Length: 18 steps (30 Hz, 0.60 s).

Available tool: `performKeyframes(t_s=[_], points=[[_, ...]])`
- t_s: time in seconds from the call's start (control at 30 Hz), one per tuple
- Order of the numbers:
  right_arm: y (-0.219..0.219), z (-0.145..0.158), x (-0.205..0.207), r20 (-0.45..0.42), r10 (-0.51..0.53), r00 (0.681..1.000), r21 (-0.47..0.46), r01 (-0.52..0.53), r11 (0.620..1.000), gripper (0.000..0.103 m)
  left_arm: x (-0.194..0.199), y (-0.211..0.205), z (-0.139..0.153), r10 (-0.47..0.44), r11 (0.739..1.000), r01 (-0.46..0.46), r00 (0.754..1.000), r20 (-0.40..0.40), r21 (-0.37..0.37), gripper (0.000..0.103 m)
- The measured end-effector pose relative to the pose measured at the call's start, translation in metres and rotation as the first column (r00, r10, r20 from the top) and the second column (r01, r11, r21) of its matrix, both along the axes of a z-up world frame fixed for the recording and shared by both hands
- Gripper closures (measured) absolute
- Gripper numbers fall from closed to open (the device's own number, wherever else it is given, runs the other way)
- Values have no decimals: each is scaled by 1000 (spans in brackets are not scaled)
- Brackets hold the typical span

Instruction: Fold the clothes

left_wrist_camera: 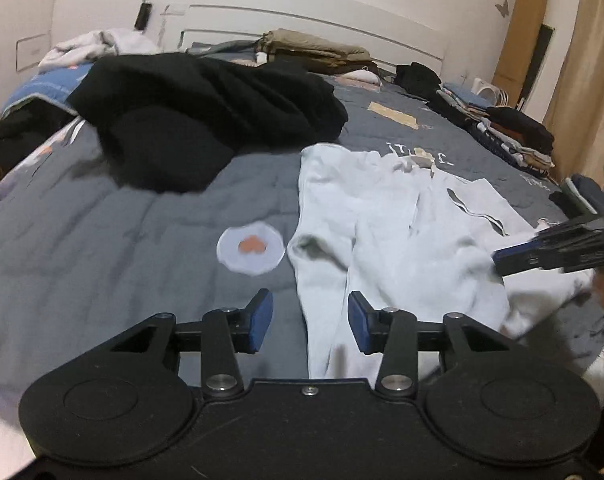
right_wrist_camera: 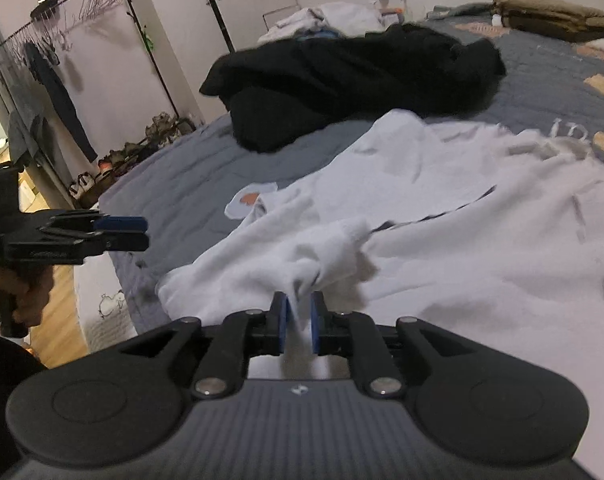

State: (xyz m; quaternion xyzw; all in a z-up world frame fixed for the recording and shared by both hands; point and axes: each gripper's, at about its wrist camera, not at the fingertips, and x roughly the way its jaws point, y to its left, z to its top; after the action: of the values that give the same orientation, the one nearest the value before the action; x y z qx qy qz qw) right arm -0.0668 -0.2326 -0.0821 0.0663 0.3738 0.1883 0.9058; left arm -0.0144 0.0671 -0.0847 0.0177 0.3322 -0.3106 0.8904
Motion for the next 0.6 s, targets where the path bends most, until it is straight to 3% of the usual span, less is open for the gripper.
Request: performKeyframes(t_s=[0.1,0.2,0.27,0.33,0.37,0.43,0.47,0.6], points=[[-21,8,-8,29,-36,999,3,36,999,84,13,-23,-6,-43,999,43,998,-41,3,61],[-51,6,-12,45,-125,991,34,124,992,73,24,-50,-20,-97,993,101,993,-66,67,61],[-72,4,-14,50,-191,980,43,189,981,71,29,-64,-32,-101,988,109,992,-81,110,61],[-94,2,-16,52,-250,967,55,247,968,70,31,-70,-39,-106,988,116,989,-103,101,62],[-103,0,-17,50,-274,960,62,271,961,69,30,-73,-41,-114,987,126,987,-112,103,64],[-119,-3,-18,39,-318,947,82,314,946,69,27,-78,-47,-143,980,158,982,-122,123,82],[-125,-4,-19,36,-330,943,91,326,941,69,24,-80,-49,-161,975,178,979,-126,135,95],[-136,-5,-21,34,-351,936,109,346,932,69,16,-61,-35,-110,987,115,992,-55,116,98]])
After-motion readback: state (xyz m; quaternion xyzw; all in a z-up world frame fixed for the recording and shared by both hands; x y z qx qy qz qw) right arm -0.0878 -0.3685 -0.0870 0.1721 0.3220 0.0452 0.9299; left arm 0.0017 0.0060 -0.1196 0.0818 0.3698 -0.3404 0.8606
